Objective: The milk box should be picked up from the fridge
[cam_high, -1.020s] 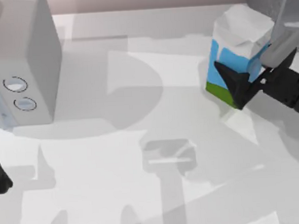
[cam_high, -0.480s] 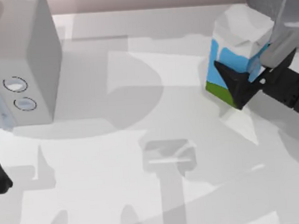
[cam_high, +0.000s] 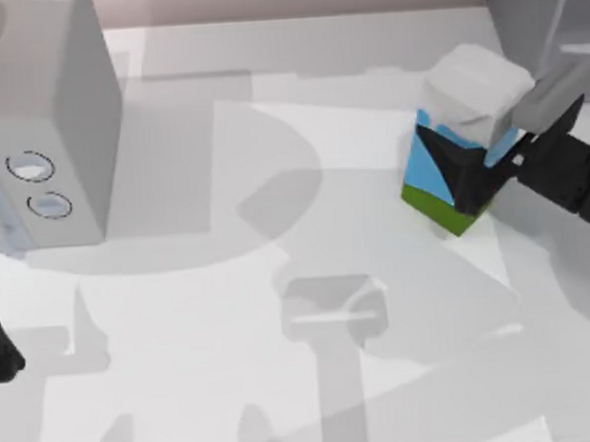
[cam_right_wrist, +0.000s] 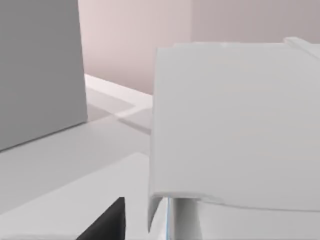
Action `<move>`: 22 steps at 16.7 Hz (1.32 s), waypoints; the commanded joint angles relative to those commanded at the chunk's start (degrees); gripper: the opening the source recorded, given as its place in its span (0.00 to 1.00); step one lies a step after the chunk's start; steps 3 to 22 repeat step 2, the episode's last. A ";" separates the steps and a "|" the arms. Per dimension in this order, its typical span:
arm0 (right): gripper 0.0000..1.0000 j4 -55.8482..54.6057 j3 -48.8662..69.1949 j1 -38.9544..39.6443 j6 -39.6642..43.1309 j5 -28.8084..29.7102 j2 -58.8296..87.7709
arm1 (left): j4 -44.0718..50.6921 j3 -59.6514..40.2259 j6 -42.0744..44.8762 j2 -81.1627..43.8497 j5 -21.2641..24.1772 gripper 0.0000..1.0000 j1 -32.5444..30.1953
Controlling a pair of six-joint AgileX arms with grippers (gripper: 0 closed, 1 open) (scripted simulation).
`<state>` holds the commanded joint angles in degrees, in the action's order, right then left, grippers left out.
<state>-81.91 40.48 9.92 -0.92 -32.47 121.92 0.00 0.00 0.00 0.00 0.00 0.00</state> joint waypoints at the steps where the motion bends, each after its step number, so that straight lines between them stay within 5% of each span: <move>1: 1.00 0.00 0.00 0.00 0.00 0.00 0.00 | 0.00 0.00 0.00 0.00 0.00 1.00 0.00; 22: 1.00 0.00 0.00 0.00 0.00 0.00 0.00 | 0.00 0.00 0.00 0.00 0.00 1.00 0.00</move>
